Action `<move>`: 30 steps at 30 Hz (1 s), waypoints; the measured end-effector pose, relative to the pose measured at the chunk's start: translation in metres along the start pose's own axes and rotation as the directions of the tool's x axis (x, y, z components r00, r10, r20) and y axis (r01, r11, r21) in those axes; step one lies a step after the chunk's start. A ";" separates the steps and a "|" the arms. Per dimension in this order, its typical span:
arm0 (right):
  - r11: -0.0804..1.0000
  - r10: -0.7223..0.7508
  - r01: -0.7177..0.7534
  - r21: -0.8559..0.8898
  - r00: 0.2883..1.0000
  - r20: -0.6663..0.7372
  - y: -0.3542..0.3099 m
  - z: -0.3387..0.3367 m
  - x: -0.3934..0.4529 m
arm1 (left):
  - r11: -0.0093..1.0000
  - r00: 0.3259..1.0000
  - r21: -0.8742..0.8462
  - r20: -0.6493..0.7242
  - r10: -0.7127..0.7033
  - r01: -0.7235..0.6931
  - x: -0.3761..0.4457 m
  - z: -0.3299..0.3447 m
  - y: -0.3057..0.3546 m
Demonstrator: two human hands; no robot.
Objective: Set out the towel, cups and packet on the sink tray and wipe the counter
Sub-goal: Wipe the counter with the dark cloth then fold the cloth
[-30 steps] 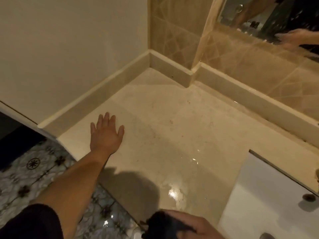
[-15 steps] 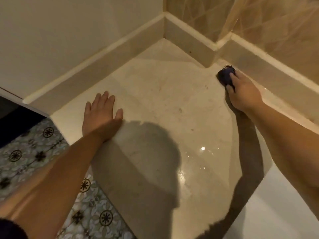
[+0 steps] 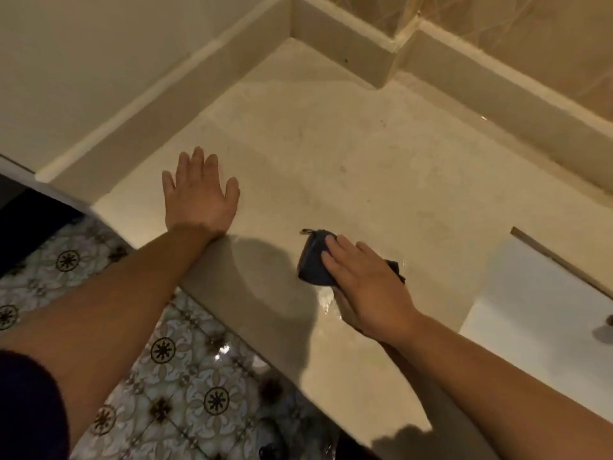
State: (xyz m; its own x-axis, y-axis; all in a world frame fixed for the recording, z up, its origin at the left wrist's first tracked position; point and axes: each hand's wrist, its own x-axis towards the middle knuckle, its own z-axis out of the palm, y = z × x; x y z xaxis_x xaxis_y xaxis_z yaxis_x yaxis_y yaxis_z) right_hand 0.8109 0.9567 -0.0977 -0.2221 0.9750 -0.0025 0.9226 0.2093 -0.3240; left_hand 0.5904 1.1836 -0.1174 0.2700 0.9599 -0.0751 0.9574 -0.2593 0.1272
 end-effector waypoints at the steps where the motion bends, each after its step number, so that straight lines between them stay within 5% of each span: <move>1: 1.000 -0.004 0.003 0.011 1.000 0.028 -0.023 0.006 -0.011 | 1.000 1.000 -0.005 0.003 0.006 -0.006 -0.001 0.000 0.000; 8: 0.956 0.074 -0.078 0.284 0.997 0.023 -0.140 0.022 -0.054 | 1.000 0.998 -0.008 0.055 -0.005 0.005 -0.005 -0.001 -0.001; 11: 0.765 0.216 -0.156 0.625 0.976 -0.021 -0.168 0.022 -0.070 | 1.000 0.999 -0.005 0.043 0.001 -0.001 -0.004 0.000 -0.002; 12: 0.600 0.351 -0.269 0.753 0.935 0.054 -0.172 0.021 -0.073 | 1.000 0.999 -0.004 0.040 0.004 -0.004 -0.004 0.001 -0.002; 13: 0.256 0.480 -0.399 0.880 0.843 0.243 -0.175 0.018 -0.073 | 1.000 0.999 -0.005 0.043 0.006 -0.005 -0.004 0.001 -0.002; 15: -0.555 0.383 -0.316 0.770 0.724 0.573 -0.169 0.014 -0.072 | 1.000 0.999 -0.003 0.049 0.010 -0.010 -0.004 0.001 -0.003; 16: -0.766 0.300 -0.207 0.608 0.722 0.624 -0.162 0.011 -0.071 | 1.000 0.999 -0.004 0.050 0.013 -0.012 -0.004 0.001 -0.003; 17: -0.859 0.269 -0.120 0.498 0.722 0.638 -0.154 0.007 -0.070 | 1.000 0.999 -0.008 0.052 0.015 -0.015 -0.005 0.000 -0.003; 21: -0.863 0.387 0.052 0.503 0.708 0.590 -0.106 -0.026 -0.059 | 1.000 0.999 -0.014 0.041 0.015 -0.015 -0.007 -0.001 -0.004; 24: -0.728 0.543 0.094 0.679 0.684 0.487 -0.042 -0.064 -0.057 | 0.999 0.999 -0.026 0.033 0.022 -0.022 -0.007 0.000 -0.006; 27: -0.362 0.769 0.100 0.927 0.595 0.236 0.043 -0.108 -0.046 | 1.000 1.000 -0.007 0.012 0.026 -0.026 -0.005 -0.001 -0.005; 30: 0.051 0.897 -0.115 0.992 0.443 0.005 0.128 -0.139 -0.022 | 1.000 1.000 0.015 0.010 0.013 -0.013 -0.001 -0.004 -0.002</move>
State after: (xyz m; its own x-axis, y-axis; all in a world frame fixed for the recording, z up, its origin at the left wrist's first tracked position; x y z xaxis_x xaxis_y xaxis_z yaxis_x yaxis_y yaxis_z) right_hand 0.9774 0.9718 -0.0074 0.7273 0.6189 -0.2967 -0.2402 -0.1755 -0.9547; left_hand 0.5879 1.1837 -0.1141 0.2836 0.9553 -0.0832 0.9551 -0.2736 0.1137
